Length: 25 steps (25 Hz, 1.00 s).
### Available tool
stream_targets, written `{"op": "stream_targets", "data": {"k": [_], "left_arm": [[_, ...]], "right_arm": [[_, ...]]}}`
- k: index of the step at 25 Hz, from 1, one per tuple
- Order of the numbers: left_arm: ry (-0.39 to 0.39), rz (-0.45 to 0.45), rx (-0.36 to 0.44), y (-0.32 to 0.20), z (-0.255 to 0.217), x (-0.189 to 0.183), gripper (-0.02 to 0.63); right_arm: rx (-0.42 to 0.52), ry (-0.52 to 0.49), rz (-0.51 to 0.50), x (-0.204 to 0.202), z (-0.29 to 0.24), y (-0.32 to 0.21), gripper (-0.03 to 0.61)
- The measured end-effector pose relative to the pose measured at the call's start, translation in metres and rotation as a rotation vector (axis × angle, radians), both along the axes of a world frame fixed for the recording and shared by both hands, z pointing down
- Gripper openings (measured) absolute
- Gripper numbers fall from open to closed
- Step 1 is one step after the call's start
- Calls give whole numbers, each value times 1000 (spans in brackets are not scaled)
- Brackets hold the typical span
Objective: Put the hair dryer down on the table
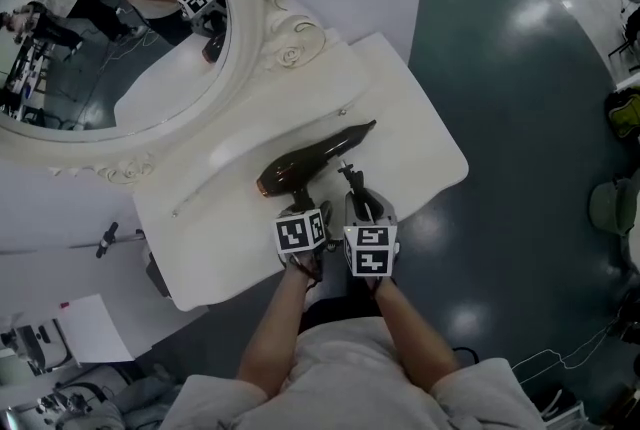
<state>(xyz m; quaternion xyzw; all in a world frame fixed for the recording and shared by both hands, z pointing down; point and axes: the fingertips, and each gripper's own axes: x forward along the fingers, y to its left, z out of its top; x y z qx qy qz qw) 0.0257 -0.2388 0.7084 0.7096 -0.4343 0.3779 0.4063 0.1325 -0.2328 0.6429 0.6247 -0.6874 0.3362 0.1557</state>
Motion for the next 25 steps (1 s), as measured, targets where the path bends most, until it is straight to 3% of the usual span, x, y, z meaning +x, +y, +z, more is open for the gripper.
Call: {"op": "stream_targets", "data": {"k": [6, 22, 23, 24, 25], "left_arm": [[47, -63, 31, -7, -7, -6, 273], [162, -105, 74, 20, -34, -25, 263], [166, -110, 83, 21, -36, -28, 245], [165, -116, 99, 22, -40, -32, 188], [160, -122, 120, 23, -43, -37, 80]], "right_arm": [[-18, 32, -7, 0, 6, 3, 101], [-34, 82, -39, -1, 11, 2, 101], [-38, 85, -43, -2, 11, 2, 101], [-41, 89, -48, -3, 12, 2, 101], [-44, 93, -54, -4, 12, 3, 101]]}}
